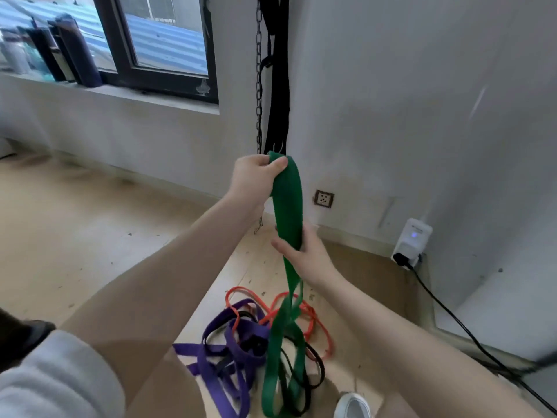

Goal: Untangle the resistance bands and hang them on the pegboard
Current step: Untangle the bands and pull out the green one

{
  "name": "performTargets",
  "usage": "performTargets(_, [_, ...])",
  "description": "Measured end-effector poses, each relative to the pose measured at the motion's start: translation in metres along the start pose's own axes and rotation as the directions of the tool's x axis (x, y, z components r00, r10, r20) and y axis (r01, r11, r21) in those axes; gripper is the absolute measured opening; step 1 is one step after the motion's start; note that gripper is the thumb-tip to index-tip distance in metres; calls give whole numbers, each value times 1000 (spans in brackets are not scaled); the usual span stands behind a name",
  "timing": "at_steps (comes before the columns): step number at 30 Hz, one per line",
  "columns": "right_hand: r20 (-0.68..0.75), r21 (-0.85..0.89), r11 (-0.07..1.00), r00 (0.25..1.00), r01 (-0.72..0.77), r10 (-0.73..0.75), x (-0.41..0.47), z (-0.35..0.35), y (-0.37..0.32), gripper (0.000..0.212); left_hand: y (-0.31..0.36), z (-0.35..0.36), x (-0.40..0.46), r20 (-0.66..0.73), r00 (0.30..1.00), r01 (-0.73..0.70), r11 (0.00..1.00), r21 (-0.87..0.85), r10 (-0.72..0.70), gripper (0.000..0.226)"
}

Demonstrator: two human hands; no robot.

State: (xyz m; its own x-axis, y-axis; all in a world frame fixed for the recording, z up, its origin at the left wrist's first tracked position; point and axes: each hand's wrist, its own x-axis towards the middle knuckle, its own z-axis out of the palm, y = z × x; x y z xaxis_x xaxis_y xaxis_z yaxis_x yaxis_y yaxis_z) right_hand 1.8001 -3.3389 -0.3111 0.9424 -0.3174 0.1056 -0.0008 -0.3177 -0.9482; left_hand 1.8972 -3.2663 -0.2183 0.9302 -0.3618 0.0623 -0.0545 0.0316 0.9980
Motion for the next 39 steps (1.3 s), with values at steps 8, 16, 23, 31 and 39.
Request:
performTargets(8, [-58, 146, 989, 998, 1, 8, 16, -22, -16, 10, -5, 4, 3, 32, 997, 79, 994, -77, -77, 29])
performTargets(16, [-66, 700, 678, 925, -224, 373, 56, -24, -15, 15, -108, -13, -46, 384, 911, 86, 978, 188, -154, 26])
performTargets(23, [-123, 744, 627, 876, -229, 466, 76, -16, 8, 12, -139, -13, -37, 217, 976, -32, 991, 128, 3, 32])
performTargets(31, [111, 494, 823, 959, -280, 260, 48, -7, 51, 43, -123, -2, -8, 65, 996, 67, 997, -49, -64, 19])
performTargets(39, [-21, 242, 963, 991, -121, 130, 22, -7, 44, 23, -102, 8, -2, 48, 957, 286, 913, -291, -285, 20])
